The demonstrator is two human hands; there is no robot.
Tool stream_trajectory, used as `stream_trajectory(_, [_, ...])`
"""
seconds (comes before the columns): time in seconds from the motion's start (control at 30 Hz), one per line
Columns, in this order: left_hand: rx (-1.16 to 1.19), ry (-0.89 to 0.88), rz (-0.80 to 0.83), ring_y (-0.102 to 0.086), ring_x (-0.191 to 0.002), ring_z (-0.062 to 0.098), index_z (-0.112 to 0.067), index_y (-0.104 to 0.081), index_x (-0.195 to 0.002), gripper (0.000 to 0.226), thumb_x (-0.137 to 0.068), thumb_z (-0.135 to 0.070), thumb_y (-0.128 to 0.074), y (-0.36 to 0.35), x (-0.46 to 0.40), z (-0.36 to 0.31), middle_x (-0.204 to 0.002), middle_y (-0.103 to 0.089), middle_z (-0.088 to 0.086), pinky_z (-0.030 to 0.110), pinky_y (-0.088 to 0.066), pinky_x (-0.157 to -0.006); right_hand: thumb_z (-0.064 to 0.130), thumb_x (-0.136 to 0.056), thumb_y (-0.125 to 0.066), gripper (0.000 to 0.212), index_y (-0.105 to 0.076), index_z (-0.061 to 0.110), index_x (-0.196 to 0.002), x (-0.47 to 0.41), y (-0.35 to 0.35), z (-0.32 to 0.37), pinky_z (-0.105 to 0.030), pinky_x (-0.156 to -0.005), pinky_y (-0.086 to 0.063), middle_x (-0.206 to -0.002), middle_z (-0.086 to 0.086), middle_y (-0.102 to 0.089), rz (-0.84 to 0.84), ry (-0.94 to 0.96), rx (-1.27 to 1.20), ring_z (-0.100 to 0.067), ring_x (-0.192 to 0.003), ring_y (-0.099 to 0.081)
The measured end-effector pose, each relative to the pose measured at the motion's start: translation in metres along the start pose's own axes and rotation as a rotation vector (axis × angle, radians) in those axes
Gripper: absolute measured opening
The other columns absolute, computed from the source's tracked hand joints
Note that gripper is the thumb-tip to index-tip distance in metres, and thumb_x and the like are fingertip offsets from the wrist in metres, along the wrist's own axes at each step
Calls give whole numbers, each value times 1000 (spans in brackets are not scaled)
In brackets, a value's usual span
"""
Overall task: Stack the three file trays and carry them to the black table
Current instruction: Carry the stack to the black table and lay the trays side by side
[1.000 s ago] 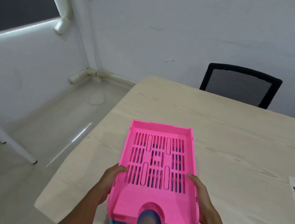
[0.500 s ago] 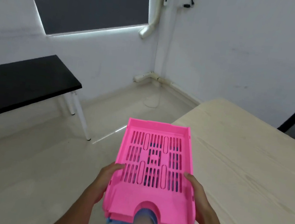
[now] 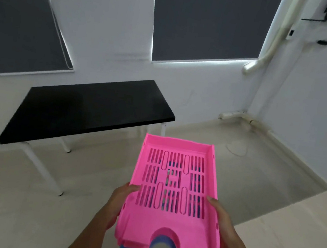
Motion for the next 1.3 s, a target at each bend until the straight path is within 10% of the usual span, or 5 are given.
stream_trajectory(0.3, [135, 6, -119, -73, -89, 38, -3, -72, -114, 63, -64, -39, -79, 82, -54, -19, -102, -77, 23, 59, -55, -93, 55, -83, -62, 56, -70, 11, -117, -111, -83, 17, -62, -107, -41, -110, -19, -76, 112, -61, 105, -41, -101, -70])
stream_trajectory(0.5, [123, -39, -148, -74, -89, 38, -9, -73, -114, 63, -66, -49, -75, 117, -126, -61, -104, -77, 22, 61, -56, -92, 37, -97, -51, 34, -68, 11, -109, -197, -127, 61, -33, -73, -49, -88, -10, -79, 155, 2, 149, -25, -75, -74])
stream_trajectory(0.67, [154, -68, -194, -71, -93, 42, -6, -69, -119, 63, -70, -44, -75, 143, -195, -123, -110, -73, 27, 63, -53, -95, 52, -85, -61, 56, -66, 8, -121, -287, -171, 112, -57, -98, -50, -105, -19, -76, 208, -31, 123, -38, -93, -73])
stream_trajectory(0.83, [145, -81, -280, -66, -107, 54, -6, -71, -117, 47, -81, -36, -67, 179, -256, -175, -113, -72, 29, 65, -51, -98, 41, -93, -55, 44, -64, 8, -120, -358, -222, 168, -43, -75, -57, -108, -26, -73, 262, -4, 157, -37, -86, -73])
stream_trajectory(1.3, [314, -8, -344, -71, -93, 42, 0, -68, -119, 49, -78, -27, -68, 332, -402, -223, -113, -72, 31, 62, -53, -95, 37, -86, -63, 51, -63, 4, -124, -524, -393, 199, -48, -82, -57, -107, -24, -73, 352, -134, 153, -37, -89, -72])
Point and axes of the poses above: each hand's wrist, its own x-axis away from the middle knuckle, its own y-axis out of the back of the hand, z = x × y, the point moved 2 cm from there along -x, towards the middle knuckle
